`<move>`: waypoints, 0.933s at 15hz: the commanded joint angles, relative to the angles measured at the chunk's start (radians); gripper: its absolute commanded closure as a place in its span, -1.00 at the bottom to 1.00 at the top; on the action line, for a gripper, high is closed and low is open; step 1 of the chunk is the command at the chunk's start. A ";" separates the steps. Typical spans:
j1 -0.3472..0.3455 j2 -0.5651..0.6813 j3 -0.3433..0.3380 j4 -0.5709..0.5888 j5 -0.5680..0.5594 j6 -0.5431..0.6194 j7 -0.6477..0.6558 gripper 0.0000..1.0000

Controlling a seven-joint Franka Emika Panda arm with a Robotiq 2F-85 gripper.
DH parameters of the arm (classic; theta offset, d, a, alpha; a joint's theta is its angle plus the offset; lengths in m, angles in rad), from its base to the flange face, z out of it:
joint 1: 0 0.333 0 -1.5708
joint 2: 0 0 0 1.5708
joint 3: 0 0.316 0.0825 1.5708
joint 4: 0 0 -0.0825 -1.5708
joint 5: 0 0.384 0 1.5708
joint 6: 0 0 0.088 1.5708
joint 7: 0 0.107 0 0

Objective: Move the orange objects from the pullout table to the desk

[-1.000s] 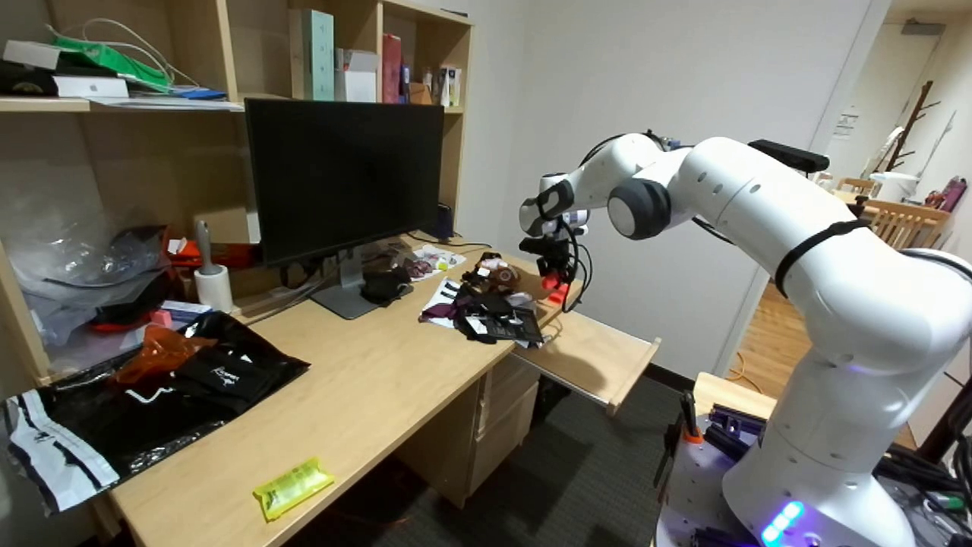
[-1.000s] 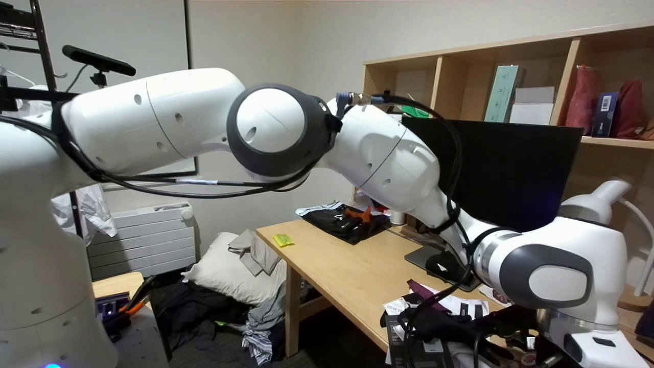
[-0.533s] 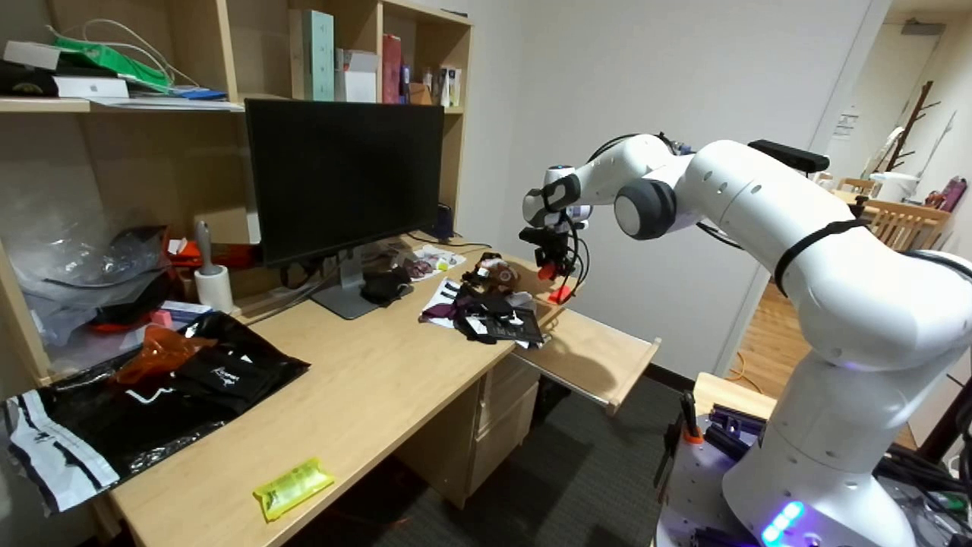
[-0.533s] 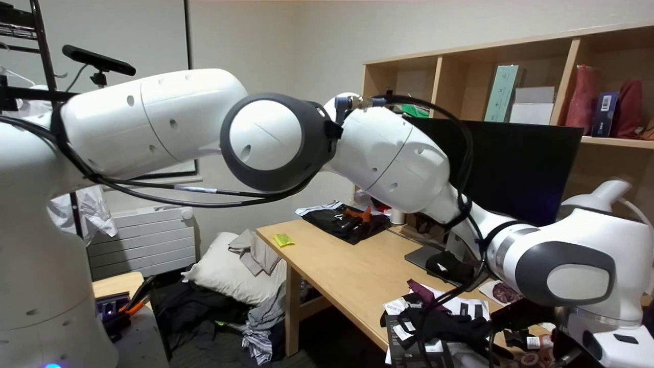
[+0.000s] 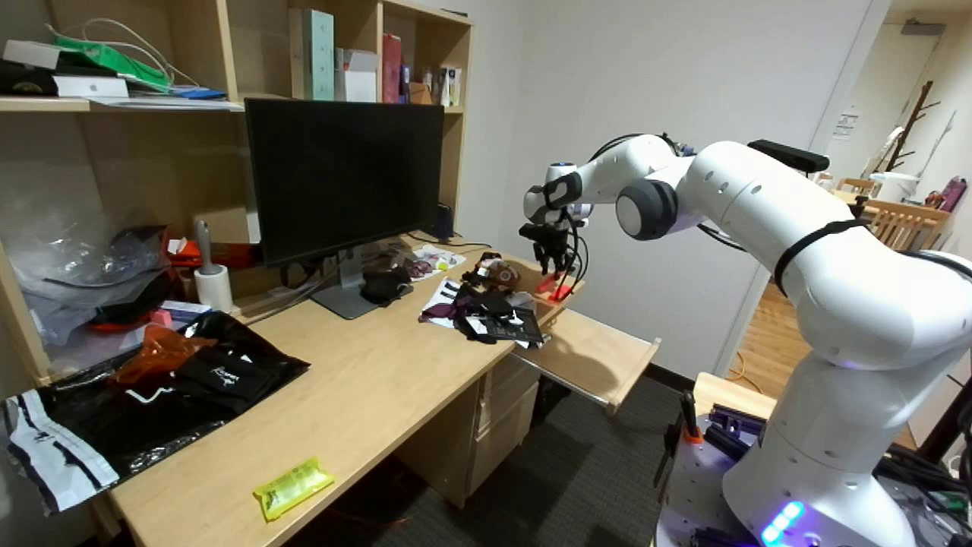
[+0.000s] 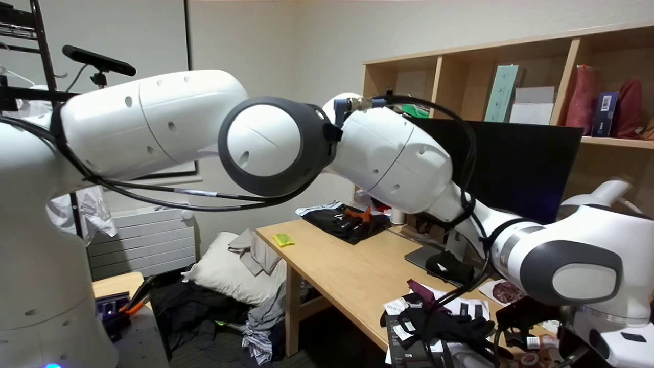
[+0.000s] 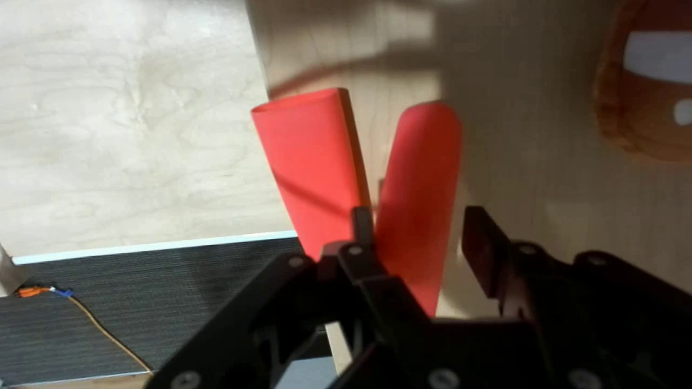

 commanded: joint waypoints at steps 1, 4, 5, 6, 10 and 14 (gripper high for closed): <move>-0.021 0.014 0.016 0.036 0.016 0.012 -0.015 -0.57; -0.025 -0.001 0.023 0.026 0.024 0.018 -0.028 -0.94; -0.028 -0.010 0.029 0.020 0.028 0.024 -0.040 -0.98; -0.030 -0.025 0.036 0.008 0.032 0.044 -0.063 -1.00; -0.037 -0.119 0.075 -0.093 0.023 0.171 -0.276 -1.00; -0.031 -0.253 0.112 -0.277 0.018 0.270 -0.524 -1.00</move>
